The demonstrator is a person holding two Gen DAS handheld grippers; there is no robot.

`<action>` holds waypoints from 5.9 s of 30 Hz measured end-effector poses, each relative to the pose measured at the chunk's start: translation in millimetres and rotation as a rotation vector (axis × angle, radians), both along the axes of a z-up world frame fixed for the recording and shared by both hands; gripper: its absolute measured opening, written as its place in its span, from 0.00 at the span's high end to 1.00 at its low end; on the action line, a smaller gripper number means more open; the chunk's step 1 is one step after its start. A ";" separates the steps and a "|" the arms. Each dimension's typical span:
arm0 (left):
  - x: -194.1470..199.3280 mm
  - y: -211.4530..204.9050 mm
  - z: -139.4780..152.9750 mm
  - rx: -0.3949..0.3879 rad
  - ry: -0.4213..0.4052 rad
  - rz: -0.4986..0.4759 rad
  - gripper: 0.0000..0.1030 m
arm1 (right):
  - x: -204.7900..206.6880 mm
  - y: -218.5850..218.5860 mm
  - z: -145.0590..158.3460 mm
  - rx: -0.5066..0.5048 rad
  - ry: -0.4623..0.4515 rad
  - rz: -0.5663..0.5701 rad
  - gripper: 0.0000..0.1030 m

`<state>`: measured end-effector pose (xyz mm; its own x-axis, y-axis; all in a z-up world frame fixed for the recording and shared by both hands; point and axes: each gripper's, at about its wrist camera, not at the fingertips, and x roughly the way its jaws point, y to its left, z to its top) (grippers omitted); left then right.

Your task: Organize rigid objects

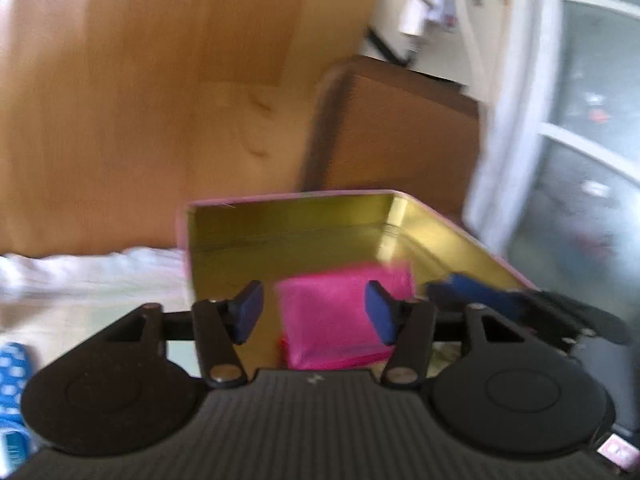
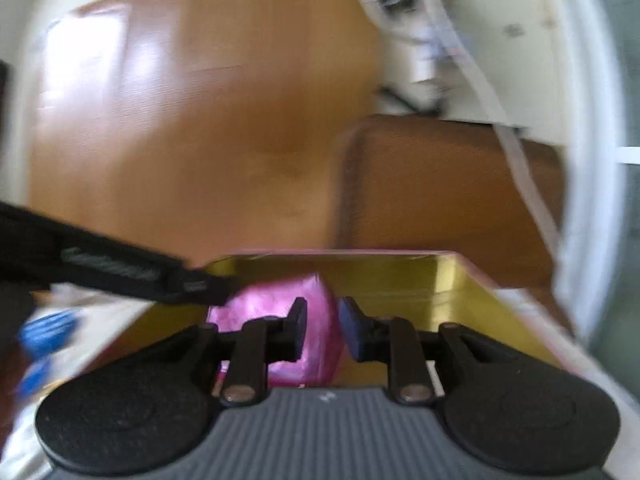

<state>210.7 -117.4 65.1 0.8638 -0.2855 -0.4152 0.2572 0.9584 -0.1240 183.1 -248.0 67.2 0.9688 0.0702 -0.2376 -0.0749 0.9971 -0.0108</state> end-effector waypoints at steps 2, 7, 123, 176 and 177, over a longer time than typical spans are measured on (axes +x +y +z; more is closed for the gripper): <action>-6.0 4.8 -0.2 -0.035 -0.017 0.012 0.36 | 2.9 -9.4 -7.3 0.051 0.008 -0.041 0.77; -28.0 6.0 -4.7 -0.025 -0.052 0.024 0.36 | -1.8 -20.0 -15.1 0.062 0.008 -0.072 0.77; -160.2 206.7 -59.5 -0.018 0.074 0.593 0.96 | -130.0 209.9 -21.8 -0.241 0.023 0.478 0.91; -64.2 -9.3 19.4 0.160 0.017 0.241 0.68 | -15.3 -40.2 4.5 0.244 -0.055 -0.002 0.58; -67.7 -4.7 18.0 0.161 0.024 0.254 0.68 | -15.5 -40.5 3.8 0.250 -0.055 0.000 0.58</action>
<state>143.0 -122.1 83.0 0.8885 0.0092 -0.4588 0.0058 0.9995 0.0313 167.6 -288.4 71.0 0.9799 0.1198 -0.1594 -0.0807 0.9693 0.2321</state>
